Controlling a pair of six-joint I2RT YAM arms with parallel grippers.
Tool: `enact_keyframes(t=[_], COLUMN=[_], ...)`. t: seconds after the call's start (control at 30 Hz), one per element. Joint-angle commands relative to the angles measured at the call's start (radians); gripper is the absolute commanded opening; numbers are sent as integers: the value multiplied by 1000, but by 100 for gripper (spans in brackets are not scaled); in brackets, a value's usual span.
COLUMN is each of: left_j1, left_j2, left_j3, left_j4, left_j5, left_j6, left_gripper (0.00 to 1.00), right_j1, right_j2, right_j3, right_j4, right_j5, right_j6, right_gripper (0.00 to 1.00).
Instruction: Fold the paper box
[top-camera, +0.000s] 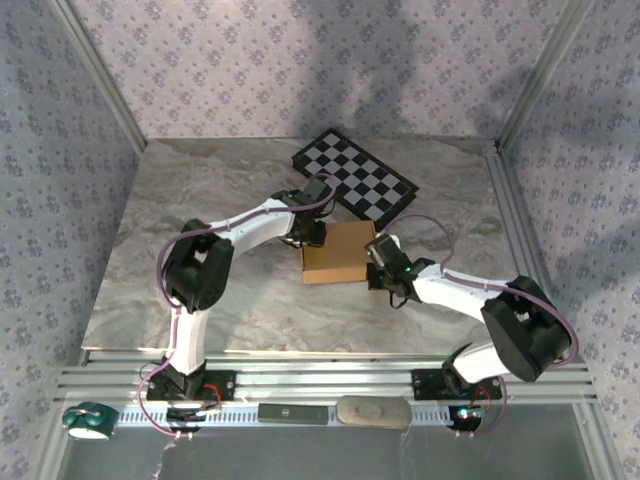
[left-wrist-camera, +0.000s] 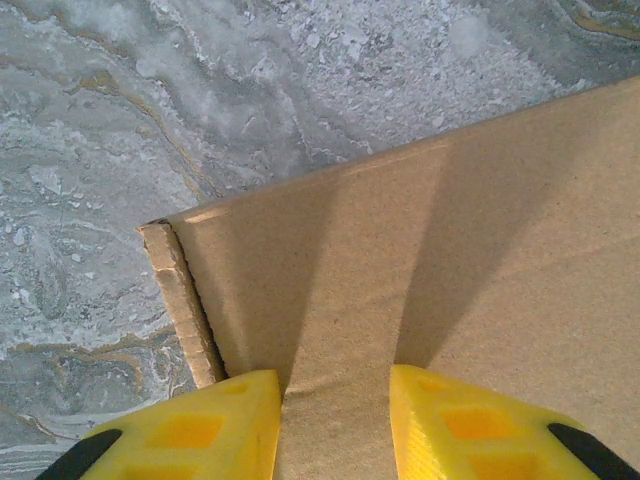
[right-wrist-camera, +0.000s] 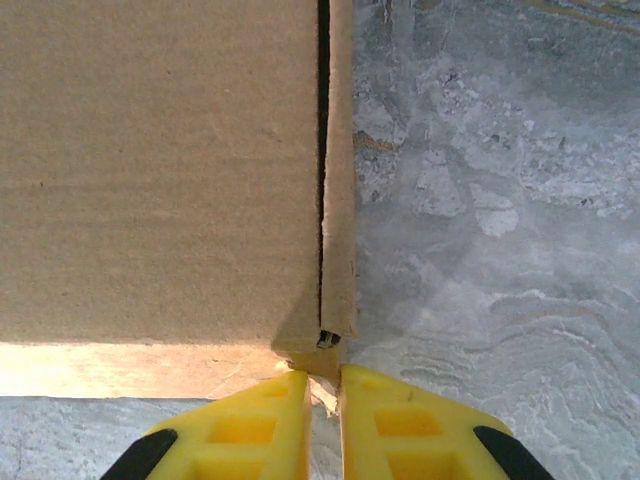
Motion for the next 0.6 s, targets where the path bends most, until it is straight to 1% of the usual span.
enact_keyframes(t=[0.0, 0.33, 0.57], left_j1=[-6, -7, -7], left_j2=[82, 88, 89], left_j3=[-17, -10, -7], left_j4=[-35, -41, -42], left_j5=[27, 30, 38], left_j6=[21, 29, 33], left_gripper=[34, 33, 33], right_j1=[-2, -16, -23], right_j2=[-5, 11, 40], right_j3=[-47, -124, -103], right_j4=[27, 162, 157], right_j5=[62, 67, 62], right_j6=[25, 12, 9], right_gripper=[16, 16, 18])
